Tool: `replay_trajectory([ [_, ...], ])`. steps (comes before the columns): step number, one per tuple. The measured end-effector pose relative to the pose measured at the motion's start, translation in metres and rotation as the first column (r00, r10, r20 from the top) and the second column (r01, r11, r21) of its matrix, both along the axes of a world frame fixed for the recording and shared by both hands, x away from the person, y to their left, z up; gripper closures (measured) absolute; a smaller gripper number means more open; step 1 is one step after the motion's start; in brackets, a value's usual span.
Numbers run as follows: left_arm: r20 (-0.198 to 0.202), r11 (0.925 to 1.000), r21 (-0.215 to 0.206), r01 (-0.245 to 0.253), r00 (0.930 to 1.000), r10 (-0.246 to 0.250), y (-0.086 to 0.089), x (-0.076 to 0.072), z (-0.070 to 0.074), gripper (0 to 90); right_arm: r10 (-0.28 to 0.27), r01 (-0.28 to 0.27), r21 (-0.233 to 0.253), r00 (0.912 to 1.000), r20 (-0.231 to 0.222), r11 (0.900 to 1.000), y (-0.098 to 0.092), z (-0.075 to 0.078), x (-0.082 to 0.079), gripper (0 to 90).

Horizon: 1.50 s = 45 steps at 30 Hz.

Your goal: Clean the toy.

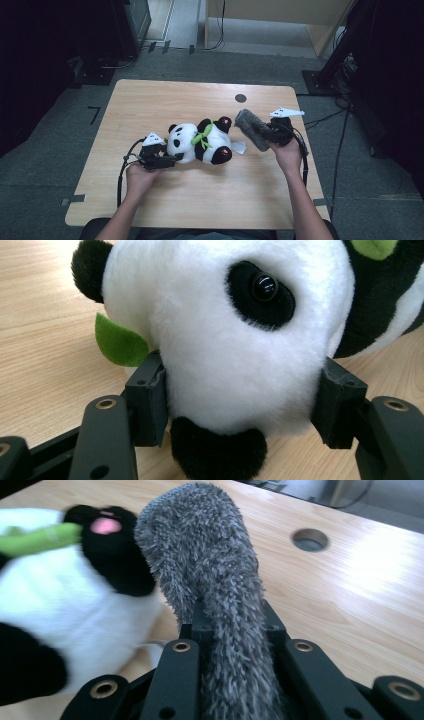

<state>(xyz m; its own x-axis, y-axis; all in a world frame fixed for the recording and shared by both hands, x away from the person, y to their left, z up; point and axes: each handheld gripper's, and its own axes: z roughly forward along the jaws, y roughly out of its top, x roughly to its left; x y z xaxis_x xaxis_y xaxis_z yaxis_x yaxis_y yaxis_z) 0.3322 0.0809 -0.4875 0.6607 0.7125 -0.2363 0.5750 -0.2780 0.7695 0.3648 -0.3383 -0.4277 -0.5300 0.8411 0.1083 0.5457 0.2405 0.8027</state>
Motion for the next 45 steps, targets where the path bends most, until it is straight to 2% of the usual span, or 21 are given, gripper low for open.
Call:
replay_trajectory([
  [4,0.002,1.0,0.001,0.004,1.0,-0.004,0.0,0.0,0.0,35.4,-0.041,0.041,0.009,0.9988,-0.028,0.999,-0.014,-0.013,0.008,77.2],
  [10,0.004,1.0,0.005,0.006,1.0,-0.006,0.0,0.0,0.0,35.2,-0.096,0.096,-0.046,0.9954,0.001,0.994,-0.022,-0.025,0.021,77.0],
  [18,0.007,0.9999,0.007,0.008,0.9999,-0.008,0.0,-0.001,0.0,34.8,-0.149,0.148,-0.022,0.9883,-0.033,0.989,-0.037,-0.042,0.037,75.6],
  [21,0.006,1.0,-0.001,0.006,1.0,-0.006,0.001,-0.001,-0.001,33.5,-0.17,0.168,-0.063,0.9849,-0.03,0.984,-0.042,-0.055,0.041,75.0],
  [24,0.008,1.0,0.001,0.005,1.0,-0.005,0.0,-0.002,-0.001,32.9,-0.186,0.182,-0.065,0.9812,-0.054,0.981,-0.045,-0.063,0.044,73.4],
  [28,0.007,1.0,-0.002,0.005,1.0,-0.005,0.0,-0.001,-0.001,31.0,-0.19,0.187,-0.05,0.98,-0.059,0.981,-0.049,-0.066,0.045,67.8],
  [33,0.013,0.9999,0.002,0.011,0.9999,-0.011,0.0,-0.001,0.0,25.2,-0.194,0.193,-0.028,0.9779,-0.077,0.981,-0.05,-0.066,0.045,51.7],
  [37,0.017,0.9999,-0.003,0.017,0.9997,-0.017,0.001,0.001,0.0,21.4,-0.203,0.203,-0.011,0.9772,-0.061,0.979,-0.049,-0.061,0.043,39.0],
  [39,0.018,0.9998,-0.006,0.021,0.9996,-0.021,0.001,0.001,-0.001,20.2,-0.206,0.207,0.013,0.9771,-0.055,0.978,-0.049,-0.057,0.042,36.7],
  [45,0.015,0.9996,-0.018,0.021,0.9997,-0.021,0.001,0.002,-0.001,16.6,-0.198,0.199,0.029,0.9791,-0.047,0.979,-0.045,-0.046,0.035,30.5],
])
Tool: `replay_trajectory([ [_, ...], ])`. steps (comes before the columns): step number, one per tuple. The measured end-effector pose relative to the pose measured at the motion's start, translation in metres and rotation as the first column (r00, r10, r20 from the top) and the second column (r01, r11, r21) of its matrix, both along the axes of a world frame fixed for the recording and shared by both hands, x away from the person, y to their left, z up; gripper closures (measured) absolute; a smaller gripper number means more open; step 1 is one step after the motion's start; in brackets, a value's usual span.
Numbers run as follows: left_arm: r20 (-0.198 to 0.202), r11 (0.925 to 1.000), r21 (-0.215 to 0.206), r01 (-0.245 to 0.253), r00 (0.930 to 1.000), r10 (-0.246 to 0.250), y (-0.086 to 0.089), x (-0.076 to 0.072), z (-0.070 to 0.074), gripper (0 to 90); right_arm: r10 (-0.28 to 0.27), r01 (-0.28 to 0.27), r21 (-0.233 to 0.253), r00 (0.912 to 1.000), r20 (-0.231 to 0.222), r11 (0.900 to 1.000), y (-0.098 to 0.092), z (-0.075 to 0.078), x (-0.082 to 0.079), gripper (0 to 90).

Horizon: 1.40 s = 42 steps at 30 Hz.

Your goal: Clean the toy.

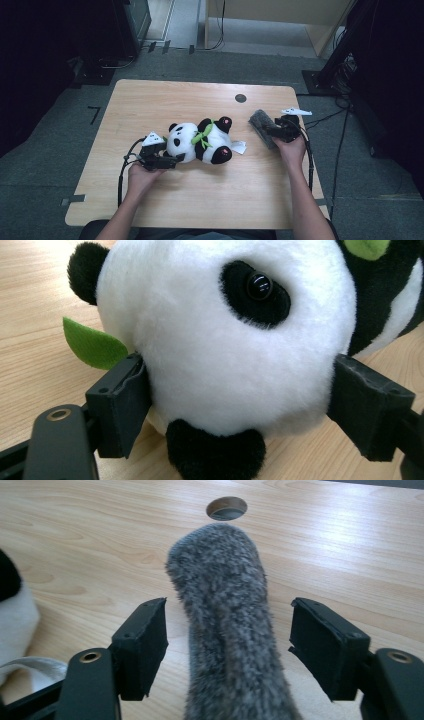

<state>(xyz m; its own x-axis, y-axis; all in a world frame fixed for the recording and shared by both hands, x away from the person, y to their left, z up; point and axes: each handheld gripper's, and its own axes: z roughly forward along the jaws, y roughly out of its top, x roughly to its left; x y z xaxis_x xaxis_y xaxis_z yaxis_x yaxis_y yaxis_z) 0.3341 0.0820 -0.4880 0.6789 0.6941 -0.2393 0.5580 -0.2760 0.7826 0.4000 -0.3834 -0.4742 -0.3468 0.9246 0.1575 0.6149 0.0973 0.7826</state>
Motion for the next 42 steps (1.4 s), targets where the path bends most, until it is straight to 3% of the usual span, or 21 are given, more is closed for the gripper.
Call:
replay_trajectory([
  [4,-0.026,1.0,-0.005,0.005,0.9996,-0.005,0.0,0.002,0.002,14.4,0.026,-0.026,0.001,0.9996,-0.007,1.0,0.006,0.005,-0.007,28.4],
  [6,-0.023,0.9999,-0.007,0.008,0.9997,-0.008,0.0,0.002,0.003,12.9,0.042,-0.042,-0.02,0.9991,-0.004,0.999,0.01,0.008,-0.011,27.7],
  [15,-0.016,0.9976,-0.067,0.016,0.9997,-0.017,0.005,0.004,0.008,9.9,0.107,-0.107,0.001,0.9941,0.015,0.994,0.029,0.021,-0.032,25.0],
  [22,-0.005,0.9984,-0.048,0.028,0.9996,-0.029,0.006,0.005,0.009,10.5,0.137,-0.137,-0.006,0.9898,0.04,0.991,0.044,0.029,-0.047,23.2],
  [36,-0.005,0.9977,-0.049,0.047,0.9988,-0.048,0.006,0.008,0.009,12.2,0.263,-0.264,0.005,0.9623,0.07,0.965,0.082,0.039,-0.087,22.3],
  [42,-0.001,0.9978,-0.045,0.049,0.9988,-0.049,0.006,0.008,0.009,12.5,0.303,-0.306,0.037,0.9501,0.076,0.951,0.09,0.041,-0.099,22.0],
])
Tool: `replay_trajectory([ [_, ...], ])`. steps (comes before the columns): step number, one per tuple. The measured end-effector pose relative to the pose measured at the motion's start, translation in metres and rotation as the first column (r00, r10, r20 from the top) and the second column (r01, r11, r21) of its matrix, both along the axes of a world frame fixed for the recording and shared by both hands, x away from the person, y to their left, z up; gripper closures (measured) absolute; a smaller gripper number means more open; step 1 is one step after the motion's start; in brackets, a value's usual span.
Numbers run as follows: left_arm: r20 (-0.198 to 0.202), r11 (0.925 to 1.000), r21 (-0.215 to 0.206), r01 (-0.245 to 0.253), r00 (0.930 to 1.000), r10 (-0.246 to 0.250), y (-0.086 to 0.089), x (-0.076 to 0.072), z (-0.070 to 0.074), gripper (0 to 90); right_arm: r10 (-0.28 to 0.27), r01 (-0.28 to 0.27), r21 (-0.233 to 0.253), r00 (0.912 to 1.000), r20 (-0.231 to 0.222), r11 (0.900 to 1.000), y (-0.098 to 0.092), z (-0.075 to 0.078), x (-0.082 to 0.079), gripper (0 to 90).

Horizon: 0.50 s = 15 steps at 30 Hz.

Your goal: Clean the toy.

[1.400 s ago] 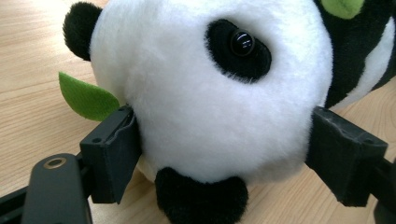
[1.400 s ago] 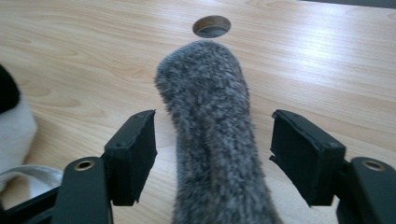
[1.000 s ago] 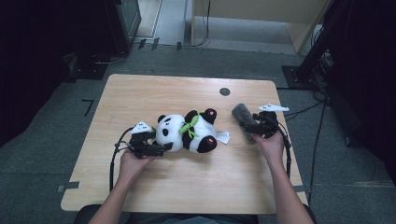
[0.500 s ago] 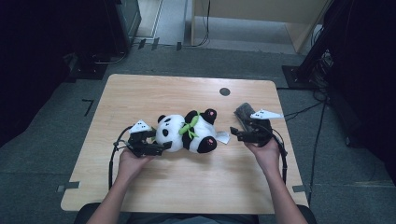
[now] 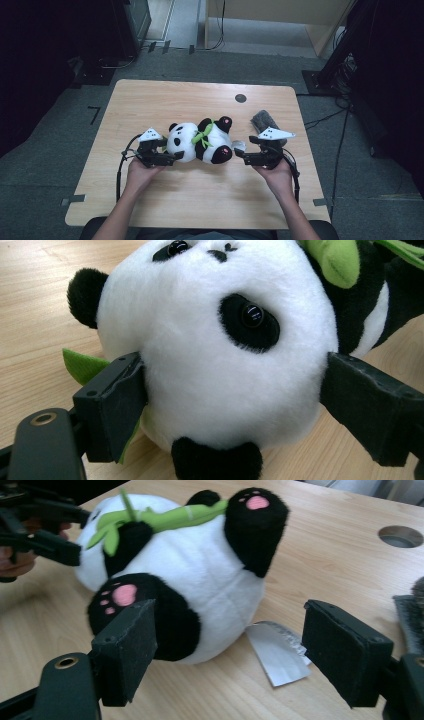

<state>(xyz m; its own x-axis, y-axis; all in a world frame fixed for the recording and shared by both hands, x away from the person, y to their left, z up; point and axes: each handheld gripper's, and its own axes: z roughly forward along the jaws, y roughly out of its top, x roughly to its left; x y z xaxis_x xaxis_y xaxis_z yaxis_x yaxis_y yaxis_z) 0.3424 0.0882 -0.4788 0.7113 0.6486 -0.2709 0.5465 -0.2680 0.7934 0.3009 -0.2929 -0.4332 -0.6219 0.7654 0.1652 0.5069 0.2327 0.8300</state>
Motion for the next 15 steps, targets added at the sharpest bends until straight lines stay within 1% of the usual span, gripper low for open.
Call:
replay_trajectory([
  [4,0.005,1.0,-0.001,0.0,1.0,0.0,0.0,0.0,0.0,12.6,0.04,-0.04,0.002,0.9992,0.005,0.999,0.008,0.001,-0.007,21.2],
  [8,0.013,1.0,-0.008,-0.002,0.9999,0.002,0.0,0.0,0.0,12.8,0.114,-0.114,0.015,0.9934,0.004,0.993,0.017,-0.002,-0.008,18.6],
  [10,0.01,0.9998,-0.02,-0.002,0.9999,0.002,0.0,0.001,-0.001,12.8,0.148,-0.147,0.015,0.9891,-0.001,0.989,0.021,-0.005,-0.007,16.1],
  [12,0.01,0.9997,-0.025,-0.003,0.9999,0.003,0.0,0.003,-0.001,12.9,0.163,-0.163,0.005,0.9866,-0.002,0.987,0.025,-0.008,-0.005,15.3],
  [13,0.003,0.9998,-0.022,0.0,1.0,0.0,0.0,0.004,0.0,12.9,0.172,-0.172,0.003,0.985,0.001,0.985,0.027,-0.01,-0.003,15.2],
  [15,0.008,0.9999,-0.013,0.002,1.0,-0.002,-0.001,0.005,0.0,12.9,0.187,-0.187,0.003,0.9824,0.002,0.982,0.032,-0.014,0.0,14.8],
])
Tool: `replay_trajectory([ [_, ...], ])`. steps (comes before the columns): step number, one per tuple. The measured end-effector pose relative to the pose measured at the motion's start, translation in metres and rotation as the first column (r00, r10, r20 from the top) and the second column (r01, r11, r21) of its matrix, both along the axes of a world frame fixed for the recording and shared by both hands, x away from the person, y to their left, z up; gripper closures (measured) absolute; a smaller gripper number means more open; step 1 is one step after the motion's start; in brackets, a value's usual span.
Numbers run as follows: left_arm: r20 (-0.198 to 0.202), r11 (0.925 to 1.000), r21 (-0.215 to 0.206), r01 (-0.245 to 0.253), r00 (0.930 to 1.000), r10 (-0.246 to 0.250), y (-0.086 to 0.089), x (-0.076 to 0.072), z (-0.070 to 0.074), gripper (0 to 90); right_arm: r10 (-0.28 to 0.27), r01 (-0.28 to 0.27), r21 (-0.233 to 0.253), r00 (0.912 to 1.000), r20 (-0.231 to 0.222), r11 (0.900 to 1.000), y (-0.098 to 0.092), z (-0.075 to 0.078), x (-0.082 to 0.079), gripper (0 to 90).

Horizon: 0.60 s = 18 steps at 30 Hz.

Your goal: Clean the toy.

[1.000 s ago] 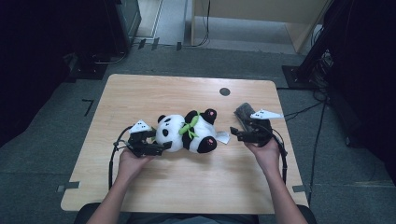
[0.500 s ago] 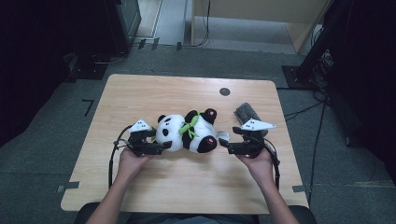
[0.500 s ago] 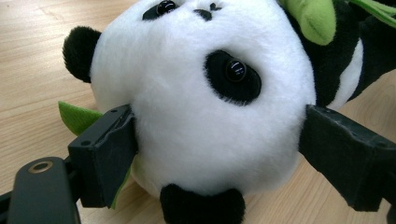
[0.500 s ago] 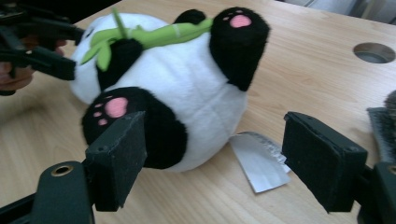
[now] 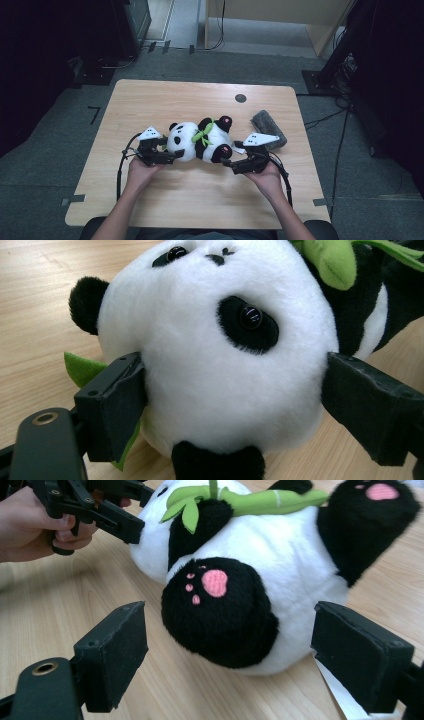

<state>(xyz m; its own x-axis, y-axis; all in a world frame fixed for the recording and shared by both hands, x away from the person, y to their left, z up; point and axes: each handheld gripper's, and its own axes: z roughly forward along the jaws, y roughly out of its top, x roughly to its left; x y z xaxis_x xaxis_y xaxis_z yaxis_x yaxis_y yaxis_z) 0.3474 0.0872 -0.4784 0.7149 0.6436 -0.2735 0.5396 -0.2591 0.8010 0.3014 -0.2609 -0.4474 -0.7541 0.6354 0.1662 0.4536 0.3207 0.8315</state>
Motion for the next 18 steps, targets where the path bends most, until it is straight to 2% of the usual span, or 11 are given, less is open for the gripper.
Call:
replay_trajectory([
  [4,-0.002,1.0,0.002,0.003,1.0,-0.003,-0.001,0.003,0.0,12.8,0.024,-0.024,-0.011,0.9997,0.001,1.0,0.009,-0.008,0.01,13.7],
  [8,-0.007,1.0,-0.007,0.004,1.0,-0.004,-0.002,0.006,0.0,12.9,0.031,-0.03,-0.052,0.9994,0.013,0.998,0.019,-0.018,0.022,13.6],
  [10,-0.015,0.9998,-0.018,-0.002,0.9999,0.002,-0.003,0.008,-0.001,12.8,0.055,-0.054,-0.061,0.9984,0.014,0.997,0.023,-0.022,0.026,10.1],
  [14,-0.022,0.9994,-0.033,-0.008,0.9997,0.007,-0.005,0.011,-0.002,12.8,0.044,-0.042,-0.069,0.9986,0.029,0.997,0.027,-0.022,0.034,10.5],
  [18,-0.013,0.9998,-0.017,-0.01,0.9999,0.009,-0.007,0.011,-0.003,13.2,0.027,-0.013,-0.141,0.9952,0.094,0.99,0.031,-0.023,0.037,20.0],
])
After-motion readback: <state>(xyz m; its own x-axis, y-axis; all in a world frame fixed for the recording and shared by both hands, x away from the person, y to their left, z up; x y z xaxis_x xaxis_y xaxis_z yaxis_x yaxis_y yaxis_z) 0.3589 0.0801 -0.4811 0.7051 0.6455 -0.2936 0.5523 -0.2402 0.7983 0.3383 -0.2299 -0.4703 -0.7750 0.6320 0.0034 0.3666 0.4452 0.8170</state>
